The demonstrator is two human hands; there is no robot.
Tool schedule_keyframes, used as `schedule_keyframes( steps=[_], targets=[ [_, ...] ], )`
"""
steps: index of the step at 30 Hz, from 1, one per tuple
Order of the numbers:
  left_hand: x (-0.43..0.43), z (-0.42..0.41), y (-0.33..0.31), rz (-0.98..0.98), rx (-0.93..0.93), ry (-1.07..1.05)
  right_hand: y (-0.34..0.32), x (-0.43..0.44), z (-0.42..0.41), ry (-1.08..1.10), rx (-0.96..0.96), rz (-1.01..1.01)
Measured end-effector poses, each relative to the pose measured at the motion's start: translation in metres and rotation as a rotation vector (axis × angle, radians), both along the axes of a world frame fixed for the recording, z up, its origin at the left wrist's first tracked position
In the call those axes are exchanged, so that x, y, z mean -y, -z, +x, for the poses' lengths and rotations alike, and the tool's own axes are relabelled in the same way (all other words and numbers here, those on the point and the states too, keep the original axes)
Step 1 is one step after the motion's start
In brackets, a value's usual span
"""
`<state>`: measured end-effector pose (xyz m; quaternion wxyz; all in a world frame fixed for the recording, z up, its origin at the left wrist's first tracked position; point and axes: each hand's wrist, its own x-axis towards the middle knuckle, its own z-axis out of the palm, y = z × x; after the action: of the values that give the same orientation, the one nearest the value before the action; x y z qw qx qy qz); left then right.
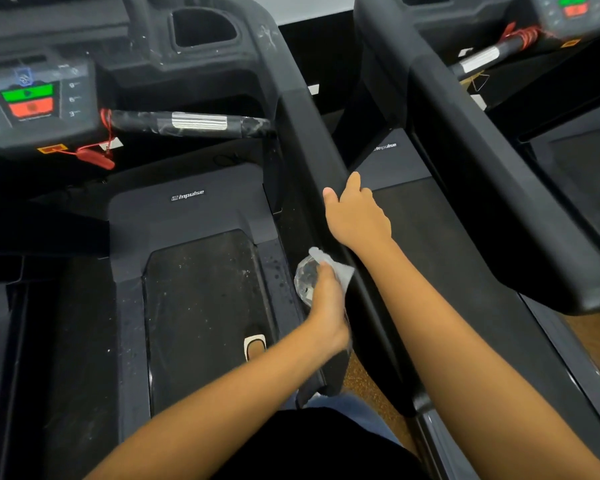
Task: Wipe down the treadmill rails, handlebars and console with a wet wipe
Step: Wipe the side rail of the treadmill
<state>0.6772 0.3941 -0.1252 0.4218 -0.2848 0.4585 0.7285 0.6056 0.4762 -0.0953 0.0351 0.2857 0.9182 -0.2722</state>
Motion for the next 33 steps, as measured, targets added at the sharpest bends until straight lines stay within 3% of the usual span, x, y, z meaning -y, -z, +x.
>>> schedule_keyframes(
  steps=[11, 14, 20, 25, 30, 33],
  targets=[
    [-0.021, -0.211, -0.016, -0.158, -0.374, -0.011, -0.007, -0.014, -0.052, 0.069, -0.053, -0.204],
    [-0.028, -0.215, 0.013, -0.219, -0.338, 0.023, -0.011, -0.017, -0.062, 0.085, -0.070, -0.262],
    [-0.021, -0.142, 0.045, -0.145, -0.196, 0.068, -0.012, -0.014, -0.087, 0.070, -0.066, -0.225],
    [-0.027, -0.202, 0.011, -0.117, -0.177, 0.016, -0.010, -0.015, -0.102, 0.077, -0.070, -0.206],
    [-0.031, -0.284, -0.006, -0.165, -0.320, 0.018, -0.009, -0.010, -0.112, 0.078, -0.046, -0.112],
    [-0.039, -0.294, 0.031, -0.204, -0.320, 0.008, -0.007, -0.009, -0.113, 0.100, -0.038, -0.105]
  ],
)
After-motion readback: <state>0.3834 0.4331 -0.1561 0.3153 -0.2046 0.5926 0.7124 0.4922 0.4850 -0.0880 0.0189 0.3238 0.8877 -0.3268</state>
